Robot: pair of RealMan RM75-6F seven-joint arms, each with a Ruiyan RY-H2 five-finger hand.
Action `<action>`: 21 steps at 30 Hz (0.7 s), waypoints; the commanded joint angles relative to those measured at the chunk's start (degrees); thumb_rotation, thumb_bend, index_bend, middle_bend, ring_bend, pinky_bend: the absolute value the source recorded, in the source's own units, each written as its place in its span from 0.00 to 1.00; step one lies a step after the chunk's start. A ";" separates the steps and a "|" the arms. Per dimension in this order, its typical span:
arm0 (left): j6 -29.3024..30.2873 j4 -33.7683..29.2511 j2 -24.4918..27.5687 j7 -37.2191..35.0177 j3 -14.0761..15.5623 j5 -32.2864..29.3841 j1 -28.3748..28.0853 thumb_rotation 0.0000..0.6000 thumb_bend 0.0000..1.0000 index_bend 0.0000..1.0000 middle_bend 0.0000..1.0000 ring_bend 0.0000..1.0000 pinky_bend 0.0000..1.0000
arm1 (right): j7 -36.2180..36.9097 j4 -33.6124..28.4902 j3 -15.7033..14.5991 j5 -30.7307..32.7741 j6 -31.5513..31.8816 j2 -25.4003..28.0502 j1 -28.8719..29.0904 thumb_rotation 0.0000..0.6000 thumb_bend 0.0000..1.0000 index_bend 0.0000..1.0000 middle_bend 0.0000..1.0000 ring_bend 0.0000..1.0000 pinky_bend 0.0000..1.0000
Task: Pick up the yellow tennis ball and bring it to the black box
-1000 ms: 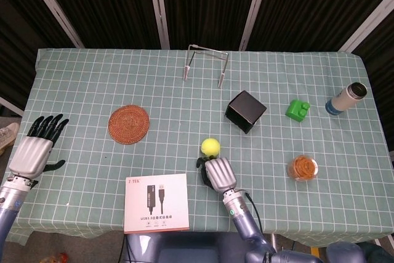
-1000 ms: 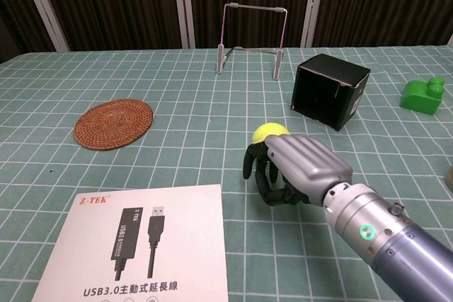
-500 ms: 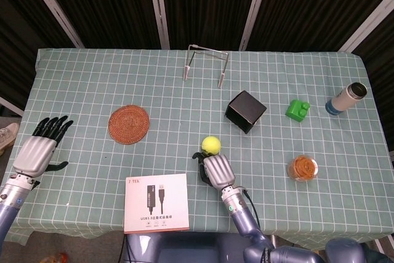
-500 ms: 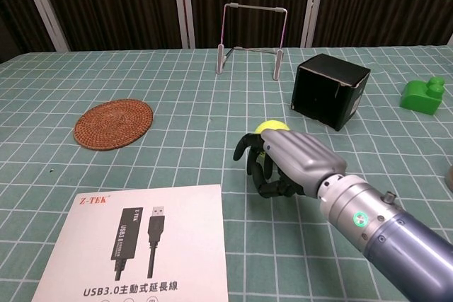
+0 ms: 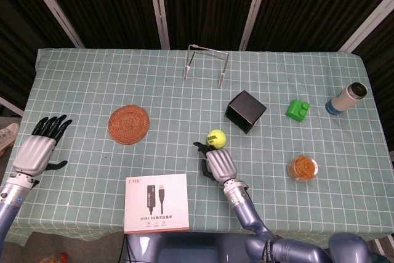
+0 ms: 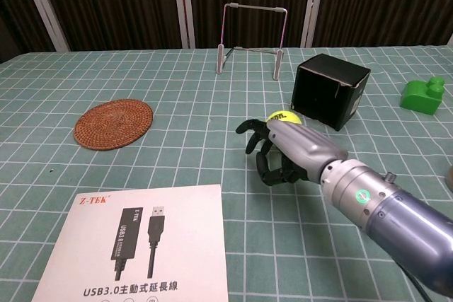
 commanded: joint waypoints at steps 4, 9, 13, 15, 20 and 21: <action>-0.31 -0.11 -0.17 0.56 -0.13 -0.48 -0.14 1.00 0.10 0.00 0.00 0.00 0.01 | 0.92 0.62 0.16 0.46 -0.36 1.25 0.54 1.00 0.77 0.14 0.30 0.28 0.47; -0.17 -0.32 -0.21 0.94 -0.21 -0.70 -0.07 1.00 0.10 0.00 0.00 0.00 0.01 | 2.89 1.48 0.78 0.82 -0.96 2.66 1.06 1.00 0.77 0.10 0.26 0.24 0.42; -0.59 -0.38 -0.11 0.59 -0.49 -1.34 -0.22 1.00 0.10 0.00 0.00 0.00 0.01 | 3.17 3.56 1.48 1.25 -0.86 3.16 1.74 1.00 0.77 0.08 0.24 0.22 0.35; -0.79 -0.18 -0.13 0.73 -0.69 -1.82 -0.27 1.00 0.10 0.00 0.00 0.00 0.01 | 3.49 4.30 1.68 1.53 -0.94 3.21 2.00 1.00 0.77 0.08 0.25 0.22 0.32; -0.79 -0.11 -0.20 0.92 -0.74 -2.05 -0.24 1.00 0.10 0.00 0.00 0.00 0.00 | 4.45 5.71 1.50 2.33 -2.42 3.86 2.70 1.00 0.77 0.08 0.25 0.22 0.29; -0.78 -0.06 -0.24 1.03 -0.77 -2.12 -0.24 1.00 0.10 0.00 0.00 0.00 0.01 | 4.60 6.11 1.49 2.53 -2.71 3.97 2.85 1.00 0.77 0.08 0.25 0.21 0.28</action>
